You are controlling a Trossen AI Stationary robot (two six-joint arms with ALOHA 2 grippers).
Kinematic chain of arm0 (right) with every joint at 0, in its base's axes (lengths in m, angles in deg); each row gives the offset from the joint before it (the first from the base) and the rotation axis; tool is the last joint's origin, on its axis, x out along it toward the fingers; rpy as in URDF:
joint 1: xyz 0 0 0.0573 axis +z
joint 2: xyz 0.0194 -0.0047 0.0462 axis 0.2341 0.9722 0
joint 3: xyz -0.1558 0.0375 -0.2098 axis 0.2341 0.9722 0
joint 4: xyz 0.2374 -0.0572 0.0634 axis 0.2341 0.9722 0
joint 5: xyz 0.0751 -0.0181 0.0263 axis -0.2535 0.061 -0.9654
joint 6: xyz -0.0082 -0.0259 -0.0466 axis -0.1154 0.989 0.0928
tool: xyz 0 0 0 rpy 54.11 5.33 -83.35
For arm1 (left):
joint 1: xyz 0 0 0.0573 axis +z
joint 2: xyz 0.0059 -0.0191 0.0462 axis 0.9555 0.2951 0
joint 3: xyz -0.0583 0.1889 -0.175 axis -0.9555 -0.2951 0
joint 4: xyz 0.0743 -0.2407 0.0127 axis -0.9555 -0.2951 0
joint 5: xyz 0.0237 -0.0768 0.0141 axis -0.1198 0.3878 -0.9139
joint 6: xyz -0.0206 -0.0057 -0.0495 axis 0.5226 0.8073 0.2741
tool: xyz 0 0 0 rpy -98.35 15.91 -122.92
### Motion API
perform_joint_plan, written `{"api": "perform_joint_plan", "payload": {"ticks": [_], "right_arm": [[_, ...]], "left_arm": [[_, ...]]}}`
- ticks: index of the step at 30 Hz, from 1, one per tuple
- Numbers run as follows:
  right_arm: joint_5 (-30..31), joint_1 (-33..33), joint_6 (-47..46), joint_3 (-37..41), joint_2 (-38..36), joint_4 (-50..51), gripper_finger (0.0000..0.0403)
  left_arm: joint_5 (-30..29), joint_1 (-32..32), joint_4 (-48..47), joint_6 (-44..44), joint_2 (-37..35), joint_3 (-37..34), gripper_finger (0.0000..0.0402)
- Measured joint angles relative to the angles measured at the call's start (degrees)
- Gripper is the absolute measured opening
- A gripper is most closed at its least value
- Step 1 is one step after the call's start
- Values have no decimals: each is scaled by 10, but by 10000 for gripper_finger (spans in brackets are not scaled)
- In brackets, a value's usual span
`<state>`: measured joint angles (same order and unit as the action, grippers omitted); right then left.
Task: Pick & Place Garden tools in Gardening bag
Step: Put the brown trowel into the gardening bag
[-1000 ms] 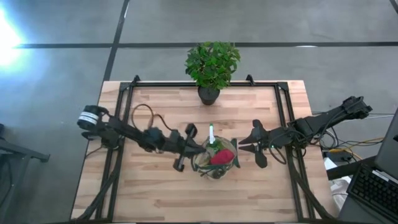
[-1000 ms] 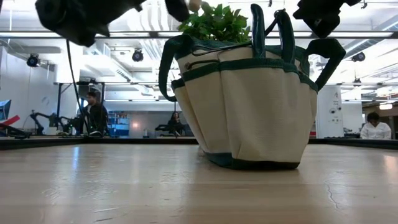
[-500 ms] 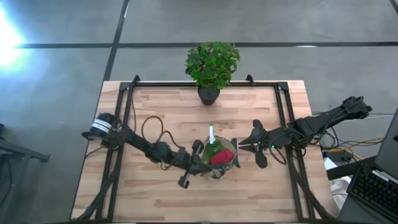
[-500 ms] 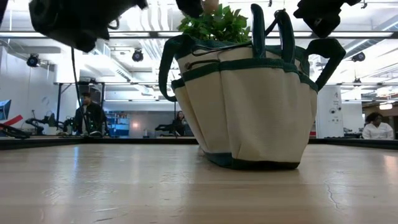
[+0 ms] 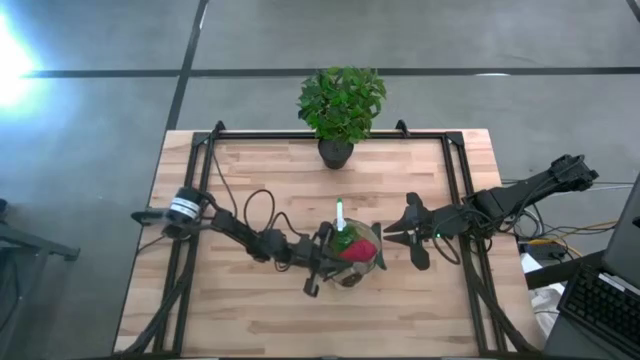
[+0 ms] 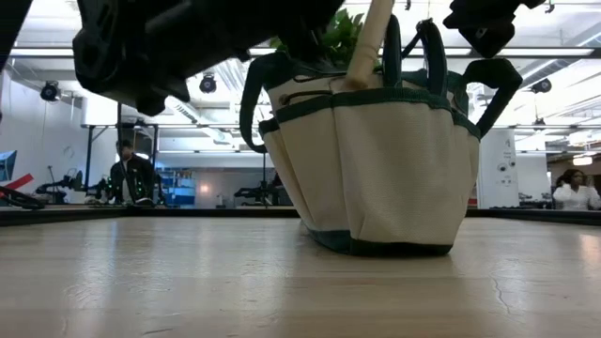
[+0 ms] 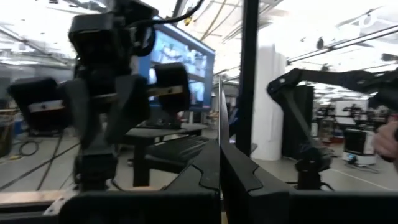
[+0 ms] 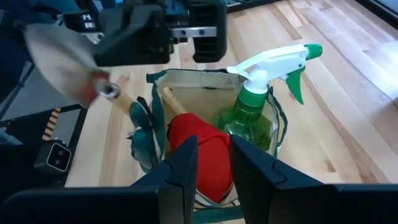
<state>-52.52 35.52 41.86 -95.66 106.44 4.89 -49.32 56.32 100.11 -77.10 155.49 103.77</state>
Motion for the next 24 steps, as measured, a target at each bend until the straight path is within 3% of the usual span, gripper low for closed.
{"api": "perform_joint_plan", "payload": {"ticks": [10,18,24], "right_arm": [[-1,0,0,0,0,0,69],[-1,0,-6,0,0,-1,75],[-4,16,14,0,1,-71,76]], "left_arm": [[-33,-3,-5,-1,7,-16,0],[-93,-22,-5,3,6,-40,0],[-137,-31,-5,-12,5,-40,0]]}}
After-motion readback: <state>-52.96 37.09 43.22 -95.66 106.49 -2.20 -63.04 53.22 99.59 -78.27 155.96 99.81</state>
